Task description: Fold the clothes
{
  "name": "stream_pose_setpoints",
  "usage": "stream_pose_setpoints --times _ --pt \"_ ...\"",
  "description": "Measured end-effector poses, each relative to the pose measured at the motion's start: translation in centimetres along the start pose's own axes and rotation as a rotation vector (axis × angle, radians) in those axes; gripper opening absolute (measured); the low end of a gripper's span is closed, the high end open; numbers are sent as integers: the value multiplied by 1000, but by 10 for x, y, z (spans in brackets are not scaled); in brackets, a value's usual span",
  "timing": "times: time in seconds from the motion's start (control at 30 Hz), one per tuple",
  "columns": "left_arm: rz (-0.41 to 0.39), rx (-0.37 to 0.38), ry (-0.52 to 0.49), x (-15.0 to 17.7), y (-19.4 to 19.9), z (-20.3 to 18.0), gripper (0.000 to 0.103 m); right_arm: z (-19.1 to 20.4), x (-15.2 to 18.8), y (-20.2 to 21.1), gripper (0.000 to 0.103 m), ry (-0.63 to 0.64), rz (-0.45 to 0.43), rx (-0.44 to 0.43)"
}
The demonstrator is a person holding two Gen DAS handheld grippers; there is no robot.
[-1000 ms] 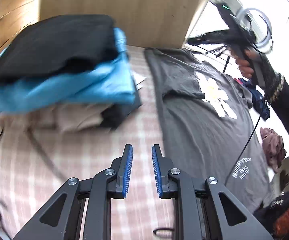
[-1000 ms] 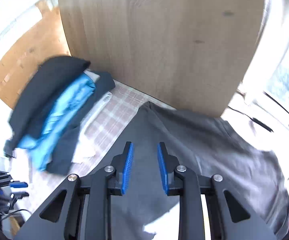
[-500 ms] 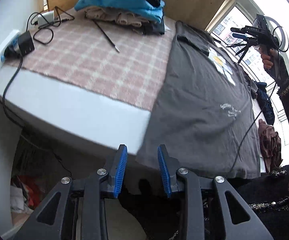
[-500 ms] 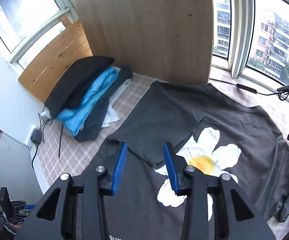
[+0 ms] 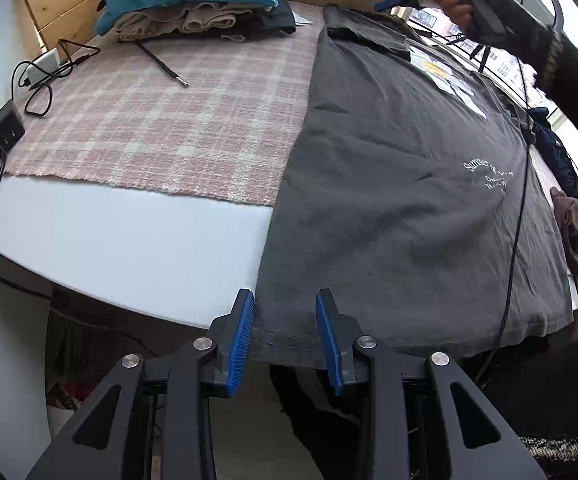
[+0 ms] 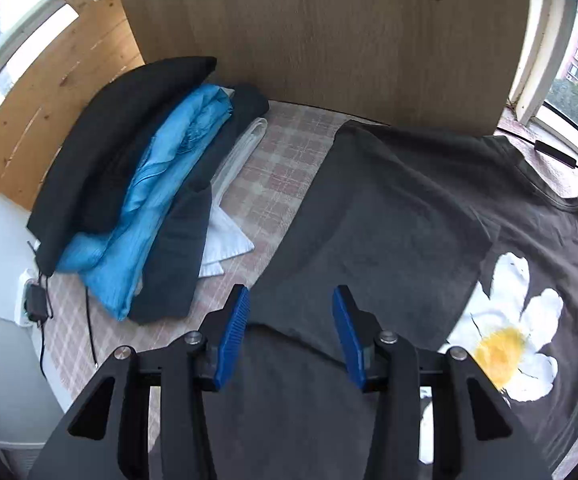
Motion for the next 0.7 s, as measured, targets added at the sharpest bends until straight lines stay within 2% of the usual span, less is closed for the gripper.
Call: stream_pose_setpoints --times 0.1,0.2,0.3,0.43,0.5,0.53,0.57,0.7 --pt "-11 12 -36 1 0 -3 31 16 -17 -30 43 -44 21 32" --pt "-20 46 -28 0 0 1 30 16 -32 -56 43 -63 33 126" --pt "-35 63 -30 2 0 6 22 18 -37 -74 47 -49 57 203" --pt "-53 104 -2 4 0 17 3 31 -32 -80 48 49 69 282" --pt "-62 124 8 5 0 18 3 30 -30 -79 39 56 68 291" --pt "-66 129 11 5 0 18 3 28 -30 -77 23 50 65 287" --pt "-69 132 13 5 0 18 3 26 -29 -75 11 44 62 284" --pt "-61 108 21 3 0 13 3 18 -27 -69 7 24 48 269"
Point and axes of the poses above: each gripper's, at about its wrist camera, not at the fingertips, and y roughly against the way its jaws point, z to its left, x to its underside, the point moved 4 cm from there along -y, roughly the way its jaws point, and after that the axes turned 9 degrees about -y, right-handed, at the moved point
